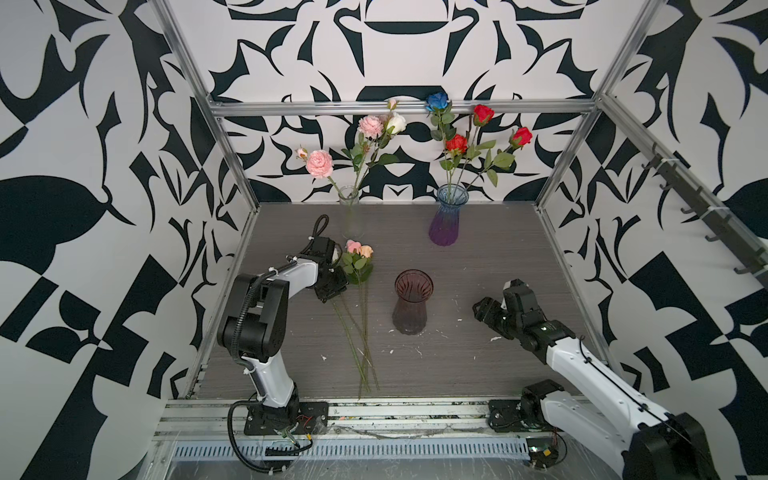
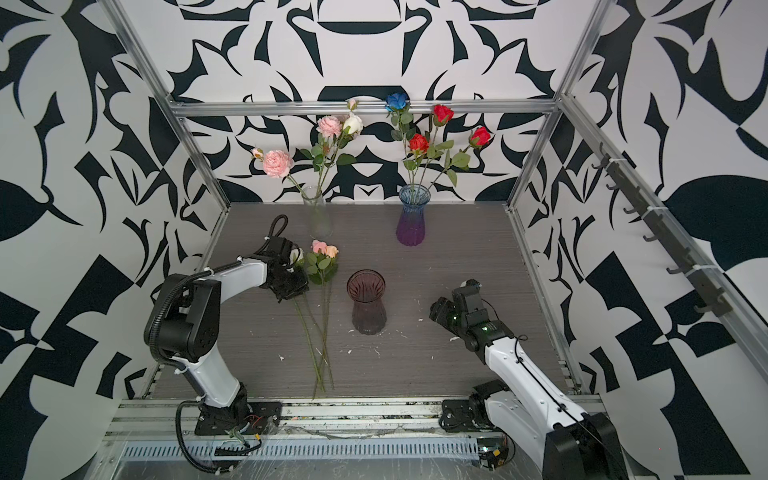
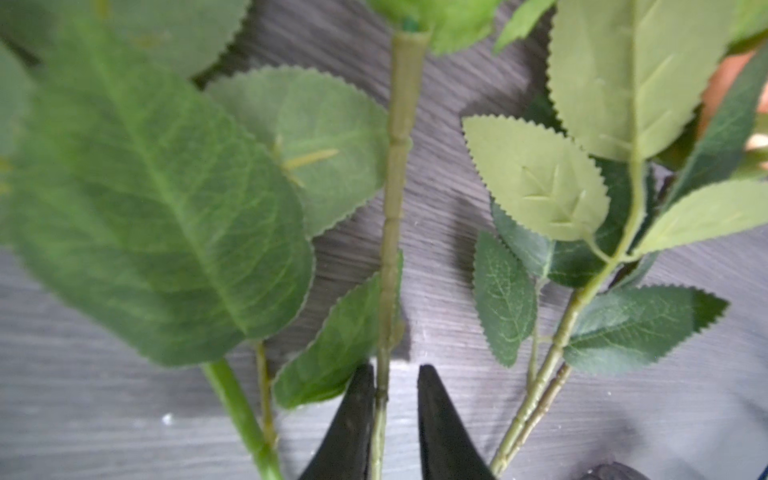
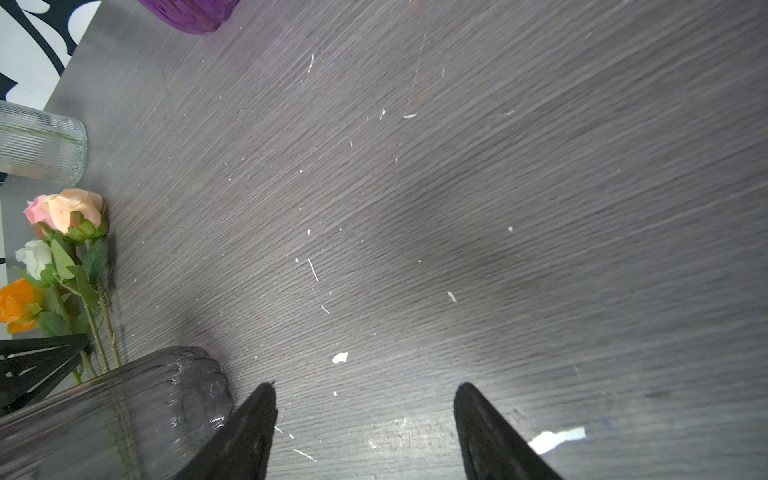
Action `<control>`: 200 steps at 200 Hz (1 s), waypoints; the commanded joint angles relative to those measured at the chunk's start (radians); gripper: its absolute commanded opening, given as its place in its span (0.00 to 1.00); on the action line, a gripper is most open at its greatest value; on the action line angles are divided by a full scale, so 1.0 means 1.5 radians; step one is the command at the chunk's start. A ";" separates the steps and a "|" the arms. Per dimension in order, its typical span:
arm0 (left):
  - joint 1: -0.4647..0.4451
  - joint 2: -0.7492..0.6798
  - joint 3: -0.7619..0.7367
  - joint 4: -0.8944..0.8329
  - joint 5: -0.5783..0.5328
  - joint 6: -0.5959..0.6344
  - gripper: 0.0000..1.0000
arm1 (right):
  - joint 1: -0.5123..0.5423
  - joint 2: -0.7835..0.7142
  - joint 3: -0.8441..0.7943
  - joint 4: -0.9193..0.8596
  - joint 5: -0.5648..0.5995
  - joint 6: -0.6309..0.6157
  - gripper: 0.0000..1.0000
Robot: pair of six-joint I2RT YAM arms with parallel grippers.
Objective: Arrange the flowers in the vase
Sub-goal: 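Close the left gripper on the white rose stem, then lift the white rose high with the left gripper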
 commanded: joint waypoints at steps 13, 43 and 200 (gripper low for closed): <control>0.000 -0.072 -0.034 0.008 0.003 0.000 0.09 | -0.006 -0.015 -0.002 0.013 -0.002 0.001 0.71; 0.001 -0.174 -0.046 0.024 0.018 -0.026 0.00 | -0.008 -0.014 -0.001 0.009 -0.002 0.004 0.71; -0.105 -0.630 -0.032 0.404 -0.113 -0.071 0.00 | -0.009 -0.001 0.002 0.003 -0.010 0.008 0.71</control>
